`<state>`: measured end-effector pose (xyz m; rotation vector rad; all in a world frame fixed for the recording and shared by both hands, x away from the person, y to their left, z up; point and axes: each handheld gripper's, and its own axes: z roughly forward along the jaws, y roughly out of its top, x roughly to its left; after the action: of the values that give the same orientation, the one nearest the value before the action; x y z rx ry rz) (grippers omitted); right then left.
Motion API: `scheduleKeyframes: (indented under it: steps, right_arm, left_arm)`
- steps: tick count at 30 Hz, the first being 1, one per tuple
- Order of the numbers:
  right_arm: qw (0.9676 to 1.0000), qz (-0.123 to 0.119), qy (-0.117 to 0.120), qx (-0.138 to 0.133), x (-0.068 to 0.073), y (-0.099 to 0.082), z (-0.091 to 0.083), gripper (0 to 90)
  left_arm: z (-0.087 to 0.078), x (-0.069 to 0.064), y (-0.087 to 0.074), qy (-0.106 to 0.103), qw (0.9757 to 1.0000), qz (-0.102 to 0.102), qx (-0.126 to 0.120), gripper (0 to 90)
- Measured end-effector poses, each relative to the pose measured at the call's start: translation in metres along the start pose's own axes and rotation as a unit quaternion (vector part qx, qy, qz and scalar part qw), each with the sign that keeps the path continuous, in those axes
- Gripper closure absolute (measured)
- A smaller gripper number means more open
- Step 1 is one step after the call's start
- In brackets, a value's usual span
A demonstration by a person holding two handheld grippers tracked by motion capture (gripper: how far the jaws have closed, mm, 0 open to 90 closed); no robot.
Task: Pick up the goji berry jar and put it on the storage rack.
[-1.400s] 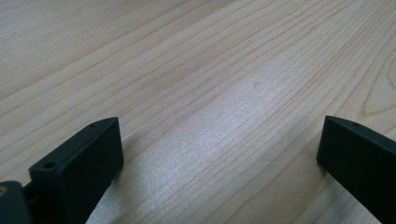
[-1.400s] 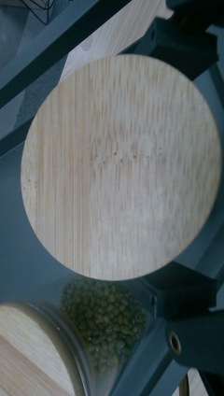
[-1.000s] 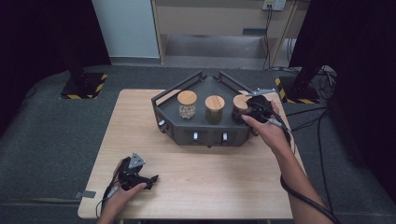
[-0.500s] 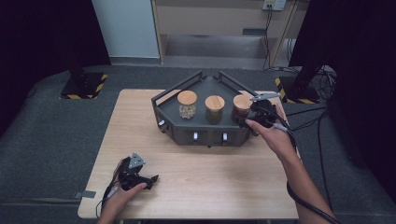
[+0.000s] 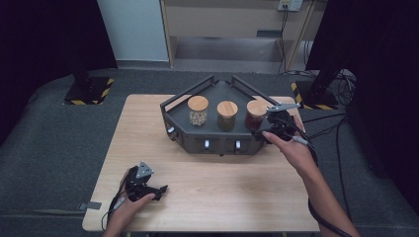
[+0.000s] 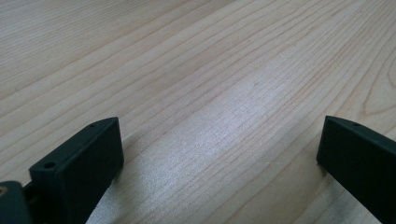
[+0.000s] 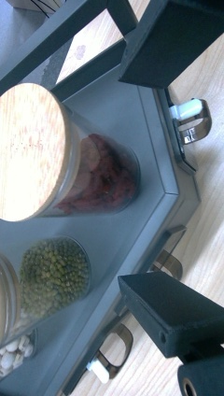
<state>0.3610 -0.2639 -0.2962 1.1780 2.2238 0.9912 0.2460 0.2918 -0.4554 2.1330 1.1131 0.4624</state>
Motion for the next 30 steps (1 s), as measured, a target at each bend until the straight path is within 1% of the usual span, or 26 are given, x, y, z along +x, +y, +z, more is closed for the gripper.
scheduleKeyframes:
  steps: [9, 15, 18, 25, 30]
  right_arm:
    - [1.0, 0.0, 0.006, -0.002, 0.005, -0.013, -0.008, 4.5]
    - [1.0, -0.002, 0.003, 0.0, 0.008, -0.018, -0.011, 4.5]
    - [1.0, 0.007, 0.003, -0.003, 0.009, -0.024, -0.013, 4.5]
    - [1.0, 0.004, 0.005, 0.005, 0.013, -0.033, -0.011, 4.5]
    - [1.0, 0.004, 0.007, 0.006, 0.015, -0.039, -0.011, 4.6]
  left_arm:
    - [0.0, 0.0, 0.0, 0.0, 1.0, 0.0, 0.0, 0.0]
    - [0.0, 0.0, 0.0, 0.0, 1.0, 0.0, 0.0, 0.0]
    - [0.0, 0.0, 0.0, 0.0, 1.0, 0.0, 0.0, 0.0]
    - [0.0, 0.0, 0.0, 0.0, 1.0, 0.0, 0.0, 0.0]
    - [0.0, 0.0, 0.0, 0.0, 1.0, 0.0, 0.0, 0.0]
